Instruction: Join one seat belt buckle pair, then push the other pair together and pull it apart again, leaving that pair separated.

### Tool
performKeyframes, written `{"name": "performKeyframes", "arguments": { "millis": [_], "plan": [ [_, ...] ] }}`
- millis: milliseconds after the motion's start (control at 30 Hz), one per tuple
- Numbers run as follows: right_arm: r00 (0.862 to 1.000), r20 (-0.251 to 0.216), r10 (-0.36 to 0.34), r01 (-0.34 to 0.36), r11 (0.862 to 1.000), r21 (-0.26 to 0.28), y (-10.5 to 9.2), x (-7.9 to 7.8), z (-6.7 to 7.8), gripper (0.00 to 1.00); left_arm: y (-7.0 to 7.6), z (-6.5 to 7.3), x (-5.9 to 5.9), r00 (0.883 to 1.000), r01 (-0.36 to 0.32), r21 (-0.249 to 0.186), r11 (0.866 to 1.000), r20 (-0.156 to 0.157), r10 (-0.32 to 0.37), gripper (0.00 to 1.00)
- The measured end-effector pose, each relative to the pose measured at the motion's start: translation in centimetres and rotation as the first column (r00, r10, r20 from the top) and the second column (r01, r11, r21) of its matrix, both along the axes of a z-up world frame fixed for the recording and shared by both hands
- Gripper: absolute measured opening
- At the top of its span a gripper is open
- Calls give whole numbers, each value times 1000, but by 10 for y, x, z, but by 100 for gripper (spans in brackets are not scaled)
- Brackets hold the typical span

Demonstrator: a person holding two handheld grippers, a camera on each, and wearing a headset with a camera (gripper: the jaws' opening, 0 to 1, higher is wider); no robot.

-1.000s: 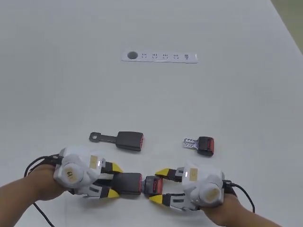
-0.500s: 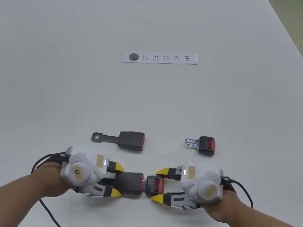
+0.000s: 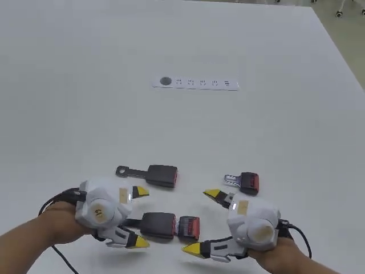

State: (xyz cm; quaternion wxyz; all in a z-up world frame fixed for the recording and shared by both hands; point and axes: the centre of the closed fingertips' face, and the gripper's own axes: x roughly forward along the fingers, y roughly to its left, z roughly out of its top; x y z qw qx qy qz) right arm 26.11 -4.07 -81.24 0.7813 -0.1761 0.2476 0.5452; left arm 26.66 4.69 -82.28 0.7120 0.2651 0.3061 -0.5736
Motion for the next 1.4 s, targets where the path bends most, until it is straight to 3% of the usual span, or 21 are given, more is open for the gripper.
{"name": "performKeyframes", "arguments": {
  "millis": [100, 233, 333, 533, 633, 667, 733, 867, 933, 1000, 1300, 1400],
  "plan": [
    [1000, 18, -24, 24, 1000, 6, -10, 7, 9, 83, 5, 9, 13, 998, -37, -9, 999, 44, 38, 87],
    [999, 33, -43, 43, 999, 8, -29, 18, 19, 84, 7, 28, 29, 994, -82, -49, 995, 62, 85, 88],
    [998, 27, -56, 56, 998, -3, -44, 26, 21, 86, 9, 36, 40, 992, -106, -51, 993, 66, 109, 90],
    [997, 24, -76, 76, 997, -24, -73, 43, 20, 85, 4, 47, 60, 992, -92, -72, 993, 79, 97, 93],
    [997, 15, -78, 79, 996, -34, -86, 51, 19, 84, 1, 51, 66, 994, -61, -80, 995, 90, 68, 87],
    [997, 6, -78, 78, 996, -39, -90, 54, 18, 84, 3, 48, 70, 994, -62, -60, 996, 83, 66, 86],
    [998, 19, -65, 66, 996, -53, -97, 59, 18, 83, 4, 47, 77, 994, -44, -45, 998, 100, 48, 87],
    [998, 10, -54, 55, 996, -68, -109, 70, 15, 83, 1, 42, 87, 997, -32, -47, 998, 68, 35, 86],
    [998, 4, -58, 58, 996, -68, -114, 75, 13, 82, 0, 37, 89, 998, -17, -39, 999, 52, 19, 86],
    [998, -14, -65, 64, 995, -75, -119, 81, 10, 79, -3, 31, 90, 997, 28, -12, 1000, 68, -27, 82],
    [998, -62, -21, 14, 993, -115, -130, 95, -11, 73, -17, 8, 100, 996, 91, 15, 996, 13, -91, 76],
    [997, -82, -12, 1, 992, -127, -131, 98, -19, 71, -18, -2, 101, 993, 113, 37, 993, 10, -114, 71]
  ]
}}
